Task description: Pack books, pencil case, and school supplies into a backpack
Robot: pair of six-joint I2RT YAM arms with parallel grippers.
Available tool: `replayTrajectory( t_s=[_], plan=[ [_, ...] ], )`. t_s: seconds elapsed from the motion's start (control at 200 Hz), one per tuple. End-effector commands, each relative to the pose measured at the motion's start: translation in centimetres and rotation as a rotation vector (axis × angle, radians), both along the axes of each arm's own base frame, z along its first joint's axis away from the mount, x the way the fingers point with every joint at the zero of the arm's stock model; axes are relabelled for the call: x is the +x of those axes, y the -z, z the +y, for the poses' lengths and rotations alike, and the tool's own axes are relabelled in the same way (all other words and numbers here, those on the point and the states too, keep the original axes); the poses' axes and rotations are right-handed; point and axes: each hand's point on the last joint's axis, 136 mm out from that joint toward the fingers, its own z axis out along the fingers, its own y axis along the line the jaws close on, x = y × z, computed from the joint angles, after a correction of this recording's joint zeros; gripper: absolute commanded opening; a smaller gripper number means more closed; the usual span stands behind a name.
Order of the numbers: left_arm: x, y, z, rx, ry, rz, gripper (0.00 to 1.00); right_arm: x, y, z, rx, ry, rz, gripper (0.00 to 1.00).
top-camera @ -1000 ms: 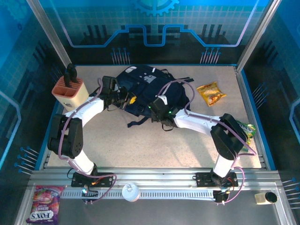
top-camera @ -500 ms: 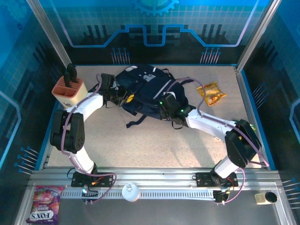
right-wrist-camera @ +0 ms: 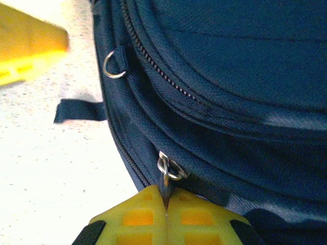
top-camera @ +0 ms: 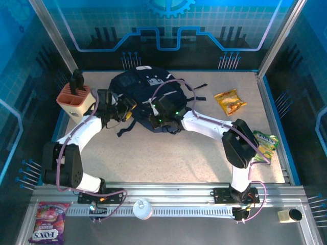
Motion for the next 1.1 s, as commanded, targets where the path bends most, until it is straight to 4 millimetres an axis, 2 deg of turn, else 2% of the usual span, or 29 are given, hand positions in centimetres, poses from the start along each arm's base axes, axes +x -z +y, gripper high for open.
replayTrajectory(
  t_s=[0.0,0.12,0.31,0.465,0.59,0.705,0.83,0.95,1.095],
  plan=[
    [-0.8,0.3,-1.4,-0.144,0.004,-0.001,0.56,-0.3,-2.7,3.6,0.115,-0.097,-0.026,0.00],
    [-0.9,0.5,-2.2,-0.235,0.011,-0.014,0.54,-0.8,-2.5,4.4,0.140,-0.119,-0.003,0.00],
    [-0.3,0.9,-2.4,-0.256,0.004,-0.019,0.50,-1.0,-2.2,4.5,0.147,-0.122,0.013,0.00],
    [-0.8,1.1,-1.1,-0.193,-0.060,-0.015,0.48,-0.9,-2.0,4.2,0.143,-0.101,0.014,0.00],
    [-1.4,0.4,0.1,-0.130,-0.098,-0.033,0.49,-0.8,-1.7,3.9,0.139,-0.087,0.021,0.00],
    [-1.5,-0.3,0.1,-0.126,-0.098,-0.048,0.50,-0.8,-1.5,3.7,0.139,-0.083,0.024,0.00],
    [-0.9,0.0,-0.2,-0.148,-0.090,-0.033,0.49,-0.9,-1.6,3.7,0.146,-0.084,0.024,0.00],
    [0.2,0.1,-0.9,-0.187,-0.066,-0.041,0.44,-0.9,-1.7,3.7,0.151,-0.089,0.025,0.00],
    [1.7,-0.4,-1.3,-0.206,-0.052,-0.073,0.43,-1.2,-1.6,3.6,0.152,-0.094,0.029,0.00]
  ],
)
